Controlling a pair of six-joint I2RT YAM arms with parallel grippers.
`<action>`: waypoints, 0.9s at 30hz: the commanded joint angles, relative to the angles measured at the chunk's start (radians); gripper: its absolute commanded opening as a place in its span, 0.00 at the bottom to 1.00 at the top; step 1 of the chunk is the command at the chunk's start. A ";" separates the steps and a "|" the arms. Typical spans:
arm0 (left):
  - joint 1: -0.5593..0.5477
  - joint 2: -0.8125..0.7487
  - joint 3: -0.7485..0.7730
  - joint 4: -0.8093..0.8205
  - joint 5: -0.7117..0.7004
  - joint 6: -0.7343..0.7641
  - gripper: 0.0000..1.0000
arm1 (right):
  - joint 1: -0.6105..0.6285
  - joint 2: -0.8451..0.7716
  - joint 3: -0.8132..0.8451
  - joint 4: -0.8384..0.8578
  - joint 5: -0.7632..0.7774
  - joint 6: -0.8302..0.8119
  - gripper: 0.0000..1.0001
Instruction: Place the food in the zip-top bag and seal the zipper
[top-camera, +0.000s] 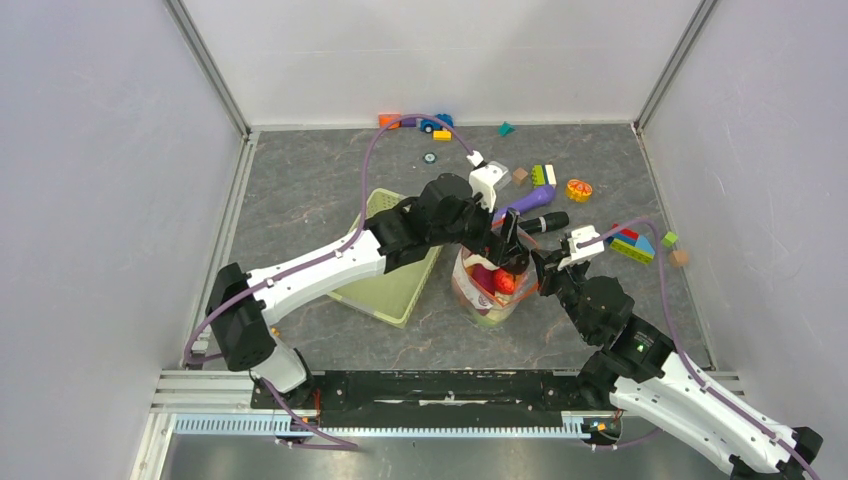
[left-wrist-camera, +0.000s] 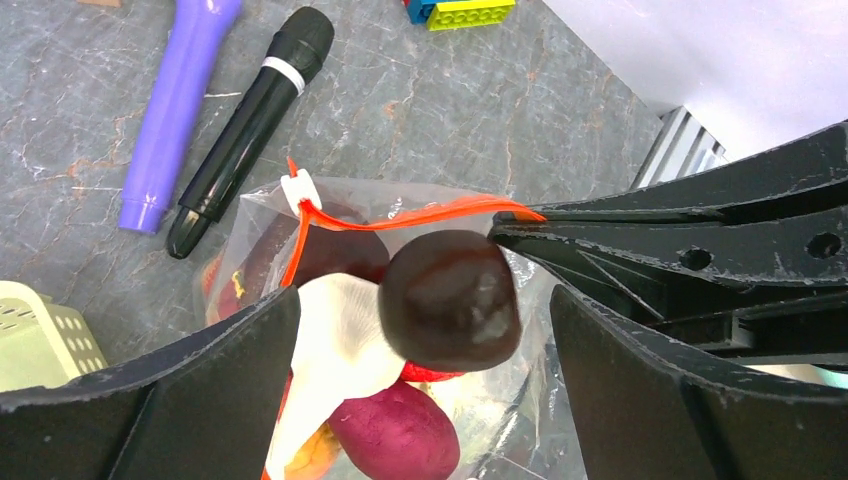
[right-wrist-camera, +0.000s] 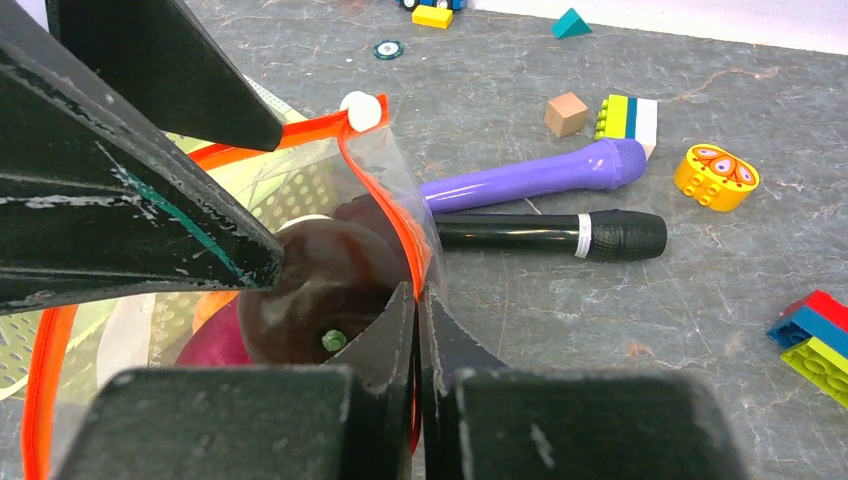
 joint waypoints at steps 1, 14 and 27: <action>-0.005 -0.042 0.045 0.019 0.063 0.042 1.00 | 0.003 -0.013 -0.006 0.042 0.012 -0.010 0.03; -0.003 -0.369 -0.230 0.016 -0.326 0.008 1.00 | 0.003 0.004 0.003 0.040 0.028 -0.013 0.03; 0.051 -0.489 -0.591 0.040 -0.457 -0.165 1.00 | 0.003 0.028 0.014 0.103 -0.014 -0.027 0.03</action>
